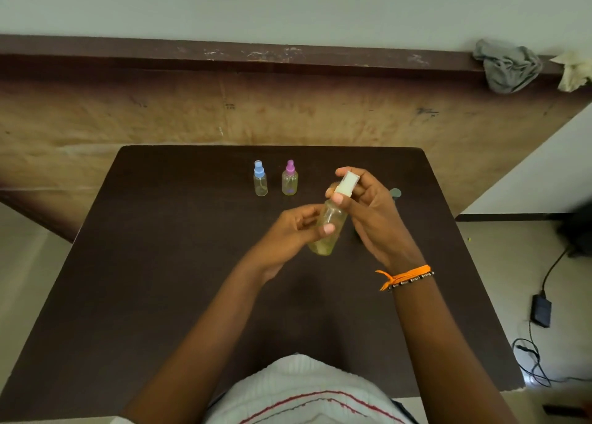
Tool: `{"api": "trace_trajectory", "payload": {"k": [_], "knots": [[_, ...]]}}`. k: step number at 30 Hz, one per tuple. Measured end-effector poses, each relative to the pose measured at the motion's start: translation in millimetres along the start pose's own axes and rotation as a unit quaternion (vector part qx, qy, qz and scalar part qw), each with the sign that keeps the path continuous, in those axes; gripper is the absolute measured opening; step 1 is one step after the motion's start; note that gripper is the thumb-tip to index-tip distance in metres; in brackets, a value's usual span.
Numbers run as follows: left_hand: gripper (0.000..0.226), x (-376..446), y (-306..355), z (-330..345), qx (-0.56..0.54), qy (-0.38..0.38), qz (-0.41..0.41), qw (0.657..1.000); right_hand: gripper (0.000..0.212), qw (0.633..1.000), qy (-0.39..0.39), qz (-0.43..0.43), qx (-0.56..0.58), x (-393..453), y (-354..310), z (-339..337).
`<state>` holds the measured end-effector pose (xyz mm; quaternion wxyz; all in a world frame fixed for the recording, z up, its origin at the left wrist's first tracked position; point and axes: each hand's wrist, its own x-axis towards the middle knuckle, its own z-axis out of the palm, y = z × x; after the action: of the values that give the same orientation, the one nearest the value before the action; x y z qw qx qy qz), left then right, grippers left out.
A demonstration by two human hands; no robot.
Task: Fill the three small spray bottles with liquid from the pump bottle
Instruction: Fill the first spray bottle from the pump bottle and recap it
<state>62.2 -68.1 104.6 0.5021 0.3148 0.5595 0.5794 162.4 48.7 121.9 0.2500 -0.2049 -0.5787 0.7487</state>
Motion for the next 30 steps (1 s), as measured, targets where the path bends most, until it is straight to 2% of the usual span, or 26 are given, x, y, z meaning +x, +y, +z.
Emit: {"api": "trace_trajectory", "payload": {"k": [2,3,4,6,8,10,13,15,22,24,28,30], "knots": [[0.028,-3.1,0.7,-0.4,-0.031,-0.049,-0.007,0.998,0.039,0.999,-0.019,0.014,0.025,-1.5,-4.4,1.2],[0.027,-3.8,0.1,0.9,-0.039,-0.051,-0.001,0.998,0.040,0.999,-0.014,0.020,0.029,-1.2,-5.2,2.1],[0.028,-3.2,-0.8,2.9,-0.037,-0.025,0.011,0.999,0.041,0.999,0.004,0.024,0.025,0.0,-4.6,3.1],[0.034,0.8,-1.6,7.7,0.002,0.085,0.039,0.996,0.040,0.998,0.065,0.026,-0.002,4.0,-2.8,5.8],[0.039,4.7,-2.6,11.0,0.078,0.191,0.060,0.977,0.032,0.992,0.117,0.027,-0.023,6.5,0.5,8.1],[0.040,5.6,-5.0,11.7,0.155,0.247,0.084,0.953,0.026,0.991,0.127,0.033,-0.021,5.9,2.8,10.6],[0.040,3.4,-6.3,11.8,0.239,0.291,0.130,0.917,0.015,0.990,0.131,0.036,-0.022,3.5,3.1,12.4],[0.040,2.9,-4.1,10.3,0.272,0.295,0.141,0.905,0.010,0.991,0.127,0.038,-0.024,2.9,3.1,11.0],[0.039,2.8,8.1,-0.5,0.338,0.229,0.132,0.903,0.009,0.991,0.119,0.051,-0.020,2.3,0.4,6.0],[0.039,2.6,6.0,1.7,0.337,0.240,0.141,0.899,0.009,0.991,0.119,0.047,-0.035,3.3,-1.6,6.9],[0.038,4.0,4.1,10.3,0.356,0.295,0.169,0.870,0.020,0.989,0.129,0.041,-0.062,5.7,-7.3,13.3],[0.039,4.7,4.8,12.8,0.348,0.292,0.174,0.874,0.021,0.987,0.145,0.041,-0.052,5.8,-7.5,13.8]]}}
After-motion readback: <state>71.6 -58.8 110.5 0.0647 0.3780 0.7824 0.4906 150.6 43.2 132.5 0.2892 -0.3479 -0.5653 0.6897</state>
